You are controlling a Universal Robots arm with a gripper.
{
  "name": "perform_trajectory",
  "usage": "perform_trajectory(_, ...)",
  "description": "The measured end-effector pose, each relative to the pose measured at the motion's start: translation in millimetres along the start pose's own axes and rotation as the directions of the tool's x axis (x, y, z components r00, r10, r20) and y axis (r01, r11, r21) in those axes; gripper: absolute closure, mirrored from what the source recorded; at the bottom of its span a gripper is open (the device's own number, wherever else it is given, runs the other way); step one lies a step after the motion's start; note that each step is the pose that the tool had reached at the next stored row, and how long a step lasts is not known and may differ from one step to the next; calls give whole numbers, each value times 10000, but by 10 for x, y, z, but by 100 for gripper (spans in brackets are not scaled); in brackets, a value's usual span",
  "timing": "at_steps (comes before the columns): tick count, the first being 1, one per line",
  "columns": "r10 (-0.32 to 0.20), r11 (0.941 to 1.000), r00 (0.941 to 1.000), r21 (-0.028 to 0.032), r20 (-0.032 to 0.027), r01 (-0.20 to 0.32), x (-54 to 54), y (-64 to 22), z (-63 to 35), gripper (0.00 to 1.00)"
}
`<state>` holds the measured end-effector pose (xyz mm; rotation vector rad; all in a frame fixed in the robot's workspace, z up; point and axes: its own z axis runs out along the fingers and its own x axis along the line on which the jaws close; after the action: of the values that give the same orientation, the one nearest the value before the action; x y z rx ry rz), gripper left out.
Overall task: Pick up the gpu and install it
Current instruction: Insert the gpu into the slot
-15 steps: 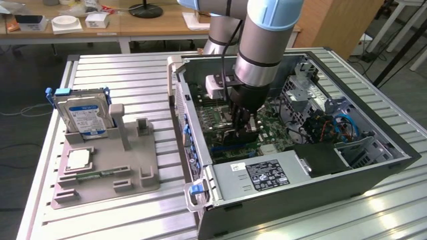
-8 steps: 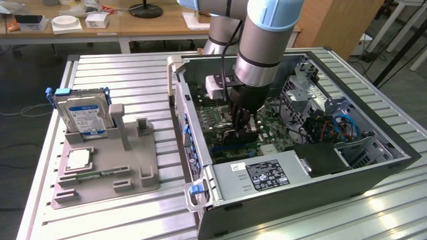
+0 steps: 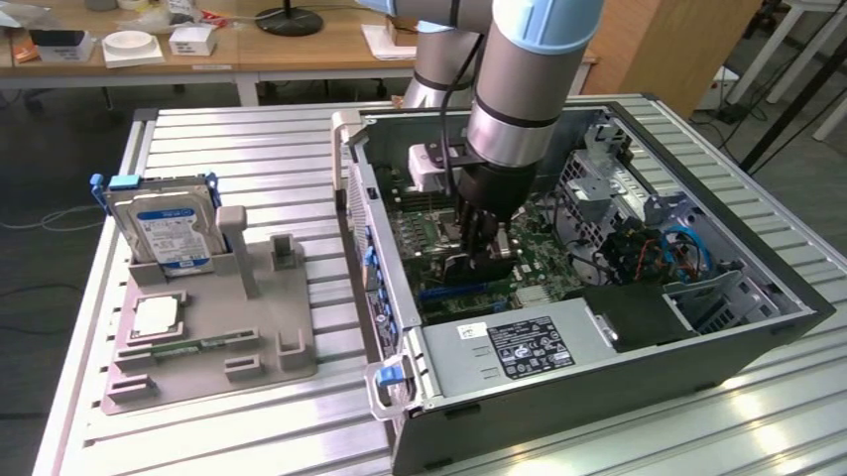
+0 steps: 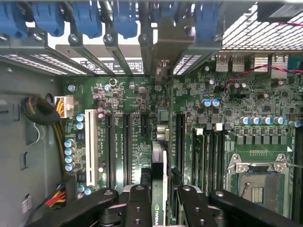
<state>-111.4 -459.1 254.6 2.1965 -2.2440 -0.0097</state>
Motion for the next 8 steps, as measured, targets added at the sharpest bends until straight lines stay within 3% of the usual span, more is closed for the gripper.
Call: perform_trajectory(8, 1, 10000, 10000, -3, -5, -1, 1, 1, -8, 74)
